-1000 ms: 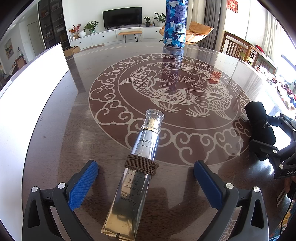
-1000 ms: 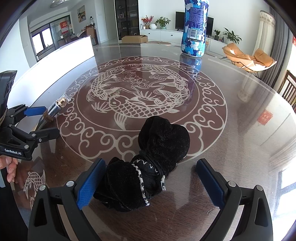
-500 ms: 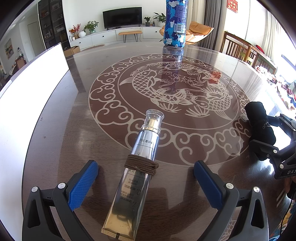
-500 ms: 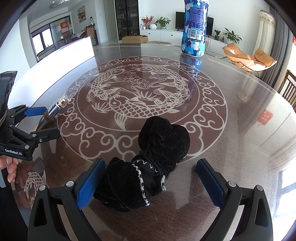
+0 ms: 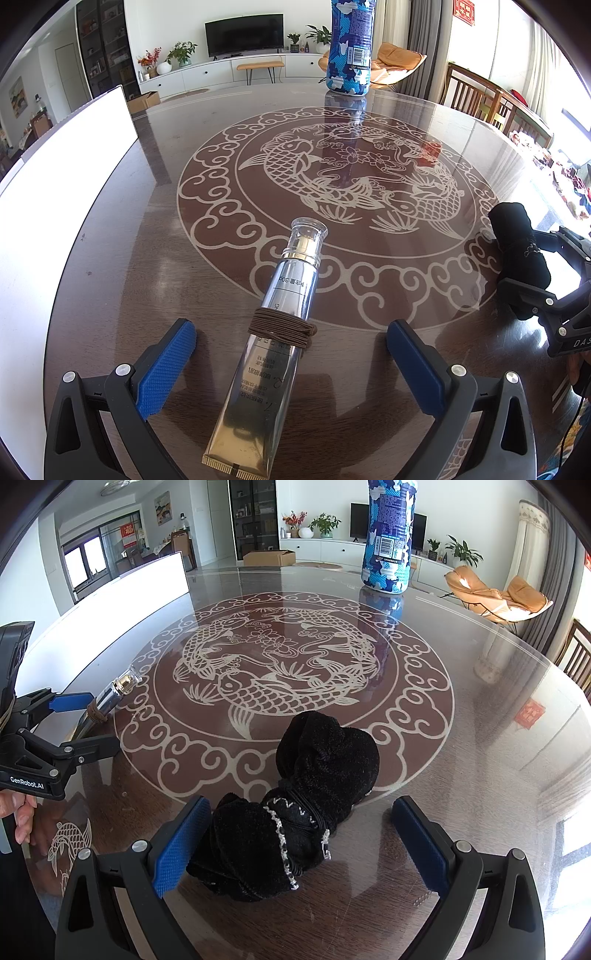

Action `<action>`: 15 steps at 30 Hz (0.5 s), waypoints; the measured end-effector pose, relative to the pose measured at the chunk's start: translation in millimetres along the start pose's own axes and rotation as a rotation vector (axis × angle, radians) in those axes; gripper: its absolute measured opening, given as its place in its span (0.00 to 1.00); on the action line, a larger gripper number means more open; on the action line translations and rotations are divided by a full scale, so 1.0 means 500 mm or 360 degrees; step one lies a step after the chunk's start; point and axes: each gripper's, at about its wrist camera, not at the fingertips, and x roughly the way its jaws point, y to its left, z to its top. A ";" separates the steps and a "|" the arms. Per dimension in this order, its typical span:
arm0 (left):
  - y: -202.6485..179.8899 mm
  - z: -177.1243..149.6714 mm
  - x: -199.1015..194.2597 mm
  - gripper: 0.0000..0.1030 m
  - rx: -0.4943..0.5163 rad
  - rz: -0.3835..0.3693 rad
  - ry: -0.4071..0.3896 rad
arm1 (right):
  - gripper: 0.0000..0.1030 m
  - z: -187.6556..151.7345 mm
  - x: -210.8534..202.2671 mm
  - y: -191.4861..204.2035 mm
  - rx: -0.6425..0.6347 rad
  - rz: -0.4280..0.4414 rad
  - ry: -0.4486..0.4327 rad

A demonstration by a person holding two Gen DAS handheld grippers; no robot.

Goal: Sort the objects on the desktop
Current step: 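Hold the cosmetic tube in left tool and glove in right tool above the table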

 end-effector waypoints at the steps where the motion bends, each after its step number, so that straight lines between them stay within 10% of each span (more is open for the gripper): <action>1: 0.000 0.000 0.000 1.00 0.0000 0.0000 0.0000 | 0.96 0.000 0.000 0.000 0.0000 0.0000 0.0000; 15: 0.000 0.000 0.001 1.00 0.0000 0.0000 0.0000 | 0.96 0.000 0.000 0.001 -0.0007 -0.0006 0.0003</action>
